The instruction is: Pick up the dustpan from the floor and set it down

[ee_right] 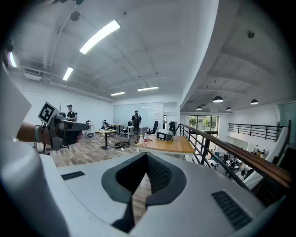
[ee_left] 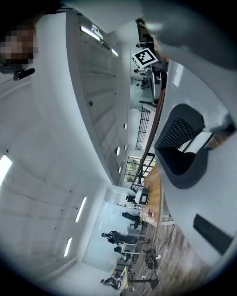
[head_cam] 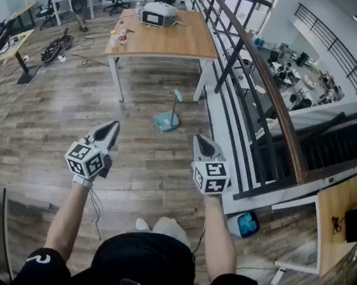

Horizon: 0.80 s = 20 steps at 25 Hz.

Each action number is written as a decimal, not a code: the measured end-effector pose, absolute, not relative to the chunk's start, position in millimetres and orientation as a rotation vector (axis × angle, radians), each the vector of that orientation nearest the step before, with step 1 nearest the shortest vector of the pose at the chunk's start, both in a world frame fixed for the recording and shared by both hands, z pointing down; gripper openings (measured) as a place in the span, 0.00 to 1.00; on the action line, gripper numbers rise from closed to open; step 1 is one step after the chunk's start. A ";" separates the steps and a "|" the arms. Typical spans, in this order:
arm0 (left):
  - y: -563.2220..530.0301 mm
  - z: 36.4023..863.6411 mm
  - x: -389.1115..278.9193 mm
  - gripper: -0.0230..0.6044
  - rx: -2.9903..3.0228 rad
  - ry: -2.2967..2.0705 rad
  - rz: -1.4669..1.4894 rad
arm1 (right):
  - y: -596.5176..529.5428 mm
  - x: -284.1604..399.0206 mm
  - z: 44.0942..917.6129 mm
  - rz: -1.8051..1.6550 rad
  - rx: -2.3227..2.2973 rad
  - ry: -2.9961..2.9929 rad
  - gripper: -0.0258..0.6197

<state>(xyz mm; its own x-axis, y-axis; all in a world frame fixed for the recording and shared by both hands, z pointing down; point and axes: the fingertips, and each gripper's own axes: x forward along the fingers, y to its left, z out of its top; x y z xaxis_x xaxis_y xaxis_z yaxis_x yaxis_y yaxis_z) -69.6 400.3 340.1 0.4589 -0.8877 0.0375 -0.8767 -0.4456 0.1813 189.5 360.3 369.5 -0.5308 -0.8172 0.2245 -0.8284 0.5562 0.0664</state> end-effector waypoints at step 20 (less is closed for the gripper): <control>297.1 362.9 -86.4 0.03 2.546 -1.516 -0.032 | 260.1 167.3 389.2 0.105 1.424 -2.554 0.03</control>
<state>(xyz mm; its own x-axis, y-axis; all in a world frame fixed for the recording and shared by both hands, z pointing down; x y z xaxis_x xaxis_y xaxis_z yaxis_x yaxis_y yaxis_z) -86.4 297.1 362.9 0.4807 -0.8739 0.0723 -0.8701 -0.4651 0.1631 167.3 260.1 389.2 -0.5084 -0.8321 0.2215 -0.8476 0.5290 0.0421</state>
